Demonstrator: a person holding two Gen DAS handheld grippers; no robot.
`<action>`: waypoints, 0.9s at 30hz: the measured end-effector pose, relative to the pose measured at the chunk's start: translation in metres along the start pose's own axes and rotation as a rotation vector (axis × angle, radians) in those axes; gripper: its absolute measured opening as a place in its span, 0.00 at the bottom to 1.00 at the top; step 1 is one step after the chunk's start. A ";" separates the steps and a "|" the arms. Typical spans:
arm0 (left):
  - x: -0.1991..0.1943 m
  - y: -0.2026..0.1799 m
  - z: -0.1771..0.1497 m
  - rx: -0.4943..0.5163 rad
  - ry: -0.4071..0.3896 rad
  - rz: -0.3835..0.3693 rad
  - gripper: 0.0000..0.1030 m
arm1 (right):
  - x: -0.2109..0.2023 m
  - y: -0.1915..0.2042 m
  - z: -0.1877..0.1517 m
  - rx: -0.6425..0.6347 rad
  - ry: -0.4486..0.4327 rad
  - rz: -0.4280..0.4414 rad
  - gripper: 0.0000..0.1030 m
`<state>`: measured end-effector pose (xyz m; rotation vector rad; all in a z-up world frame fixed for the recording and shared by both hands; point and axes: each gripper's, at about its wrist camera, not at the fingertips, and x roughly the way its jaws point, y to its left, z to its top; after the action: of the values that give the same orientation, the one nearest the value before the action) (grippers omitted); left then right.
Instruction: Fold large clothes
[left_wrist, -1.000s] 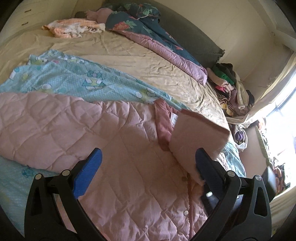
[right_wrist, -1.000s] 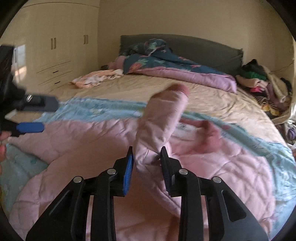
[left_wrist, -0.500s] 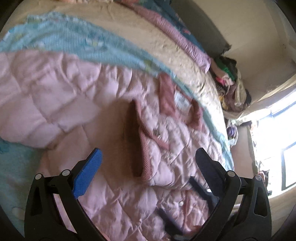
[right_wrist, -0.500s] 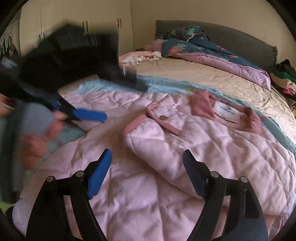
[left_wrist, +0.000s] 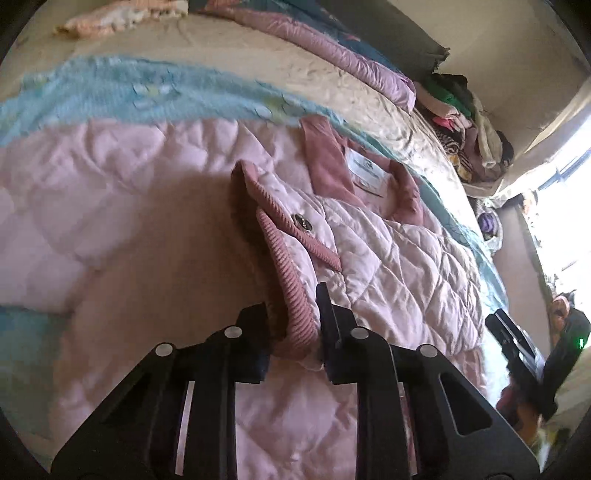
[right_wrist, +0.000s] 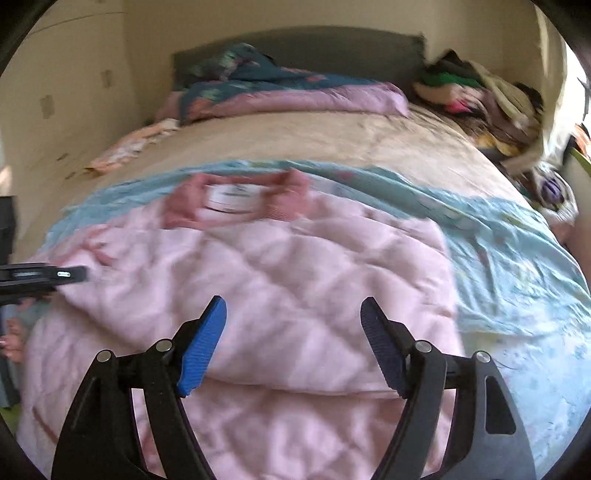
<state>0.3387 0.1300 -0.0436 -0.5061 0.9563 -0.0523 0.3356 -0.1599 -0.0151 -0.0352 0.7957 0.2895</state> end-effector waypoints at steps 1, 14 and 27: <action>0.000 0.002 -0.001 0.008 -0.004 0.024 0.13 | 0.006 -0.008 0.000 0.013 0.026 -0.004 0.72; 0.011 0.006 -0.012 0.057 0.029 0.117 0.25 | 0.055 -0.052 -0.026 0.158 0.179 -0.056 0.72; -0.061 0.022 -0.016 0.055 -0.101 0.194 0.91 | -0.025 0.005 -0.013 0.117 -0.003 0.052 0.94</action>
<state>0.2862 0.1589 -0.0143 -0.3595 0.8989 0.1205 0.3085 -0.1626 -0.0055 0.0962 0.8106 0.2918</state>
